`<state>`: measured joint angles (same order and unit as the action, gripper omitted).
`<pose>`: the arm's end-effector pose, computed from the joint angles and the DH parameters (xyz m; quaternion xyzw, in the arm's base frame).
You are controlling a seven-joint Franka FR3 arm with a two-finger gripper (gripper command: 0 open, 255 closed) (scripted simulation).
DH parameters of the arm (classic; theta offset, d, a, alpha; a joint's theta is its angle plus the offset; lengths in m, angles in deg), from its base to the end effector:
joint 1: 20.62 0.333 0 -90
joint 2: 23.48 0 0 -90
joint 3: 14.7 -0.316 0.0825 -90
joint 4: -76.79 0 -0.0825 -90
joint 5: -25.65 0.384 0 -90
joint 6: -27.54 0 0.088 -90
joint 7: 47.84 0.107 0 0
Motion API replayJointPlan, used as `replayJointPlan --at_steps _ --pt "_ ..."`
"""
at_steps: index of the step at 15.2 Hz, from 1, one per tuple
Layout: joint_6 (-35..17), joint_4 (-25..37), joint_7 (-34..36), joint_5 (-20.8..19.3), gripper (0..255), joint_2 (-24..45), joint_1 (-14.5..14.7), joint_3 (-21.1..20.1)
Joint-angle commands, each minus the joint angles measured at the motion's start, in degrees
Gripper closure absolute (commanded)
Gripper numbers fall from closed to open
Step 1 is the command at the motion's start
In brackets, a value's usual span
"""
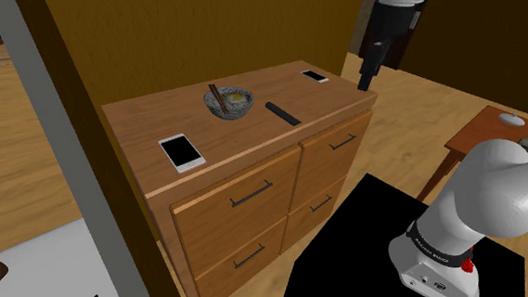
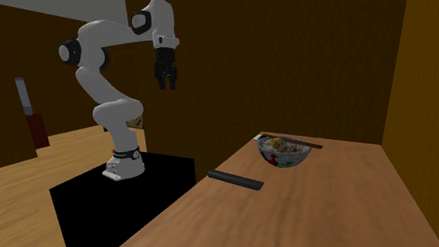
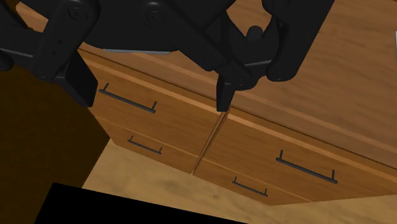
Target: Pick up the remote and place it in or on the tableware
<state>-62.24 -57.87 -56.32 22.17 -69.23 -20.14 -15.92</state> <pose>0.3032 0.0046 0.5970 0.9956 0.0852 0.0052 0.0384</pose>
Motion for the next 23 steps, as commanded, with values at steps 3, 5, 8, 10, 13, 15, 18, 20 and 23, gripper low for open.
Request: replayJointPlan --at_steps 3,5,8,10,13,15,18,20,23 --pt "-3.5 -0.2 0.6 0.1 0 3.4 -0.6 0.7" --pt "-6.9 -0.1 1.2 0.2 0 6.9 -1.2 1.3" --pt "-11.7 0.6 2.0 0.5 0 12.6 -2.0 2.4" --pt "-14.7 1.5 2.4 0.7 0 16.5 -2.5 3.0" --pt "-18.9 3.3 2.9 1.3 0 22.6 -3.2 4.1" --pt "-21.4 4.8 3.1 1.9 0 26.7 -3.6 4.8" --pt "-24.8 7.6 3.3 3.0 0 33.0 -4.1 5.8" --pt "-26.7 9.9 3.3 3.8 0 37.3 -4.5 6.5" --pt "-29.1 13.7 3.2 5.5 0 43.7 -5.1 7.4"
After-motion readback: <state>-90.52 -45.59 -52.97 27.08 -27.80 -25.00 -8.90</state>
